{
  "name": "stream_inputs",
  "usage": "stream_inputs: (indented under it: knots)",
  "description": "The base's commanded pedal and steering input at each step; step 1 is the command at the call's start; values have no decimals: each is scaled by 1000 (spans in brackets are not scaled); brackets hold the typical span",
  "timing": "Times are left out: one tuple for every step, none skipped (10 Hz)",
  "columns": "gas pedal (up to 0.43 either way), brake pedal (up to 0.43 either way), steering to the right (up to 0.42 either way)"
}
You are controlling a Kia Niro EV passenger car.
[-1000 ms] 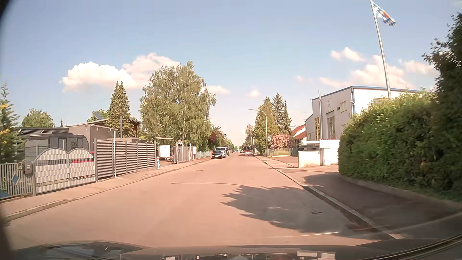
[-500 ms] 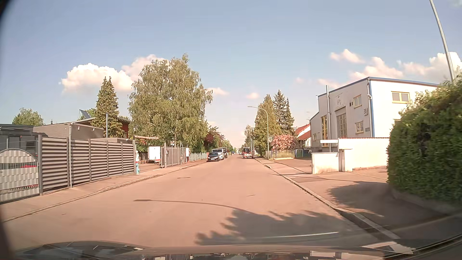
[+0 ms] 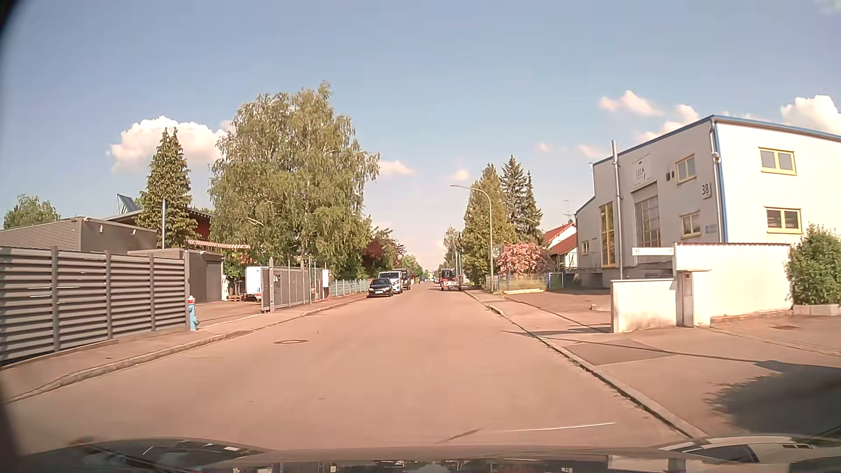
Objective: Follow the waypoints while adhering to traffic rules and regulations
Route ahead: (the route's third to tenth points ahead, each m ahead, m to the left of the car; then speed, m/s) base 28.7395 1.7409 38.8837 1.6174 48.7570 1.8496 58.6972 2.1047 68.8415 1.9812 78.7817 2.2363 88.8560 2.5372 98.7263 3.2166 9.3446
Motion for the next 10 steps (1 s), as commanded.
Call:
stream_inputs:
  knots:
    - [79, 12, 1]
    - [59, 12, -1]
    - [47, 12, -1]
    - [47, 12, -1]
    - [28, 12, -5]
    - [20, 12, -9]
    - [20, 12, -9]
    - [20, 12, -8]
    - [8, 12, -7]
    - [0, 12, -6]
